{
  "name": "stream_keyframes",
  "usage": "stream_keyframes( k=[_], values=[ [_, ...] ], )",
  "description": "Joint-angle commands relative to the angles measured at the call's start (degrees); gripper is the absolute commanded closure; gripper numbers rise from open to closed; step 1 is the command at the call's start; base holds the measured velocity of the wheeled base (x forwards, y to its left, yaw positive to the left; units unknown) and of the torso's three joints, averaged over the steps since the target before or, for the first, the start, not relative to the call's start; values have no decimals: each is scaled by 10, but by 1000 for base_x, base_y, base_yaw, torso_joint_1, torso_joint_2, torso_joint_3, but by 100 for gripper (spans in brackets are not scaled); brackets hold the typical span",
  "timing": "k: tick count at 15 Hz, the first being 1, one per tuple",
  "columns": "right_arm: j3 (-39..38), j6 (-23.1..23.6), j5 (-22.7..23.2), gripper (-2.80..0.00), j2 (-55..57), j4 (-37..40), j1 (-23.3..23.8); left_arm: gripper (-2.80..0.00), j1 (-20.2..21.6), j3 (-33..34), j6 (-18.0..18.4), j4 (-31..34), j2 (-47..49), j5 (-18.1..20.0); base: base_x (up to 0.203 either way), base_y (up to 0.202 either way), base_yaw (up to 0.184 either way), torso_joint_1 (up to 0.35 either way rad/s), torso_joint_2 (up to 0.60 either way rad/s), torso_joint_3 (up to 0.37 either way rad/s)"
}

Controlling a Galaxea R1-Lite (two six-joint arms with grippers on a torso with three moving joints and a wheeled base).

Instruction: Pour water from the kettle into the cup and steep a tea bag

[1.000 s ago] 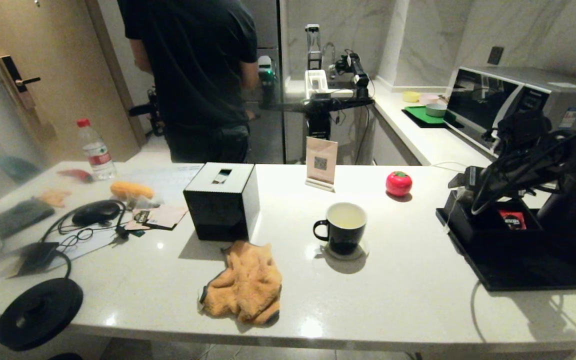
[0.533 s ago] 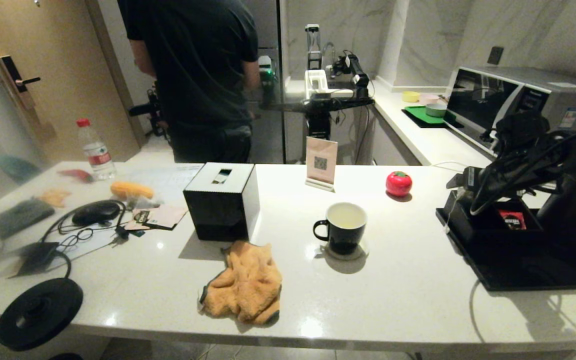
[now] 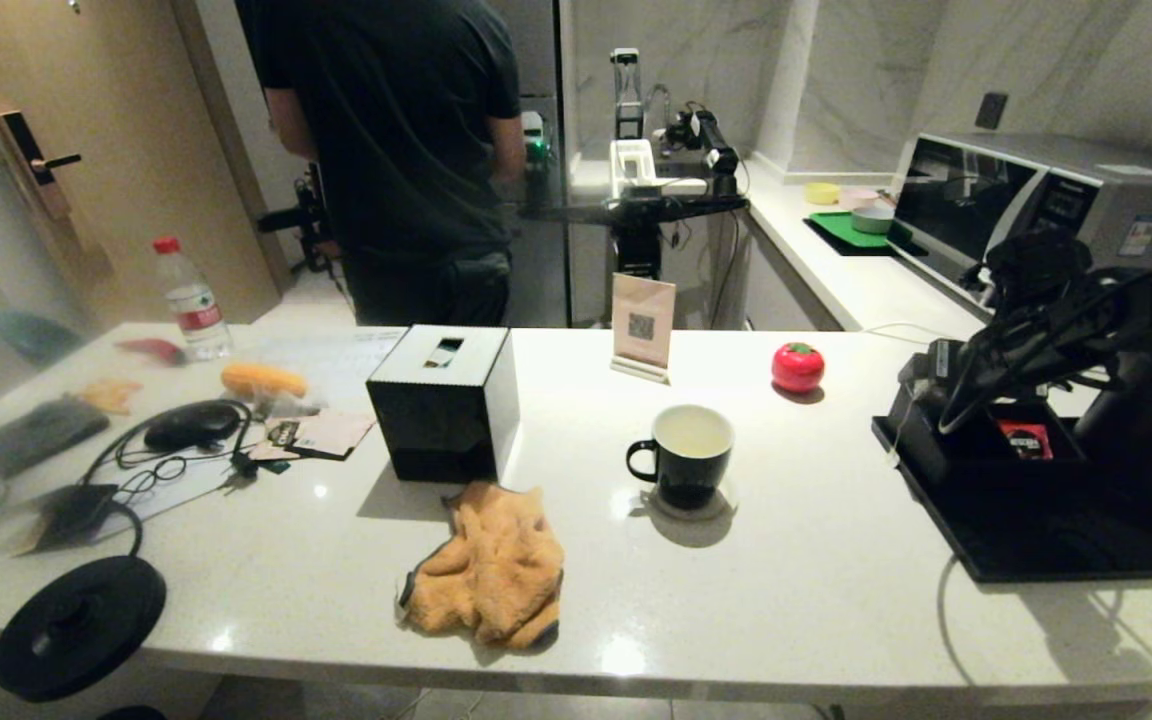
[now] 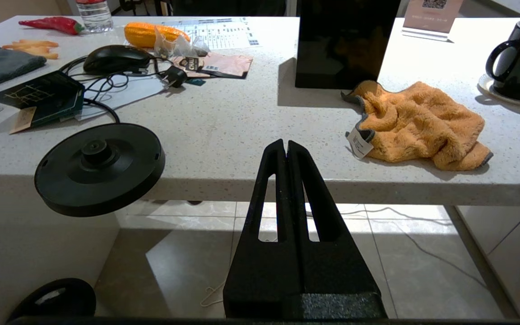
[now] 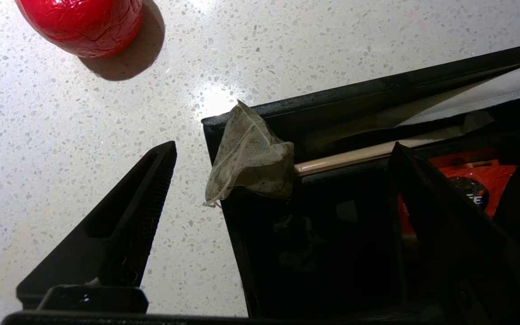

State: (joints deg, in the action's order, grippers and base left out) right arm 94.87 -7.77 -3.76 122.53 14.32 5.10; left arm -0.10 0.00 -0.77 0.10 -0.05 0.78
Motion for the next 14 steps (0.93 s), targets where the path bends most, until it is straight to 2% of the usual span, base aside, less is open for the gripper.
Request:
stream_keyframes(
  k=[1,5,6,7,14],
  values=[
    [1,-1,0,-280,3,1,-1,0,0,0,-1,0,0,0,0,0,0,0,0,0],
    [4,-1,0,-280,3,1,-4,0,0,0,0,0,0,0,0,0,0,0,0,0],
    [4,-1,0,-258,3,1,-4,0,0,0,-1,0,0,0,0,0,0,0,0,0],
    [4,-1,0,0,3,1,-4,0,0,0,0,0,0,0,0,0,0,0,0,0],
    [4,-11,-2,0,2,2,-8,0,0,0,0,0,0,0,0,0,0,0,0,0]
  ],
)
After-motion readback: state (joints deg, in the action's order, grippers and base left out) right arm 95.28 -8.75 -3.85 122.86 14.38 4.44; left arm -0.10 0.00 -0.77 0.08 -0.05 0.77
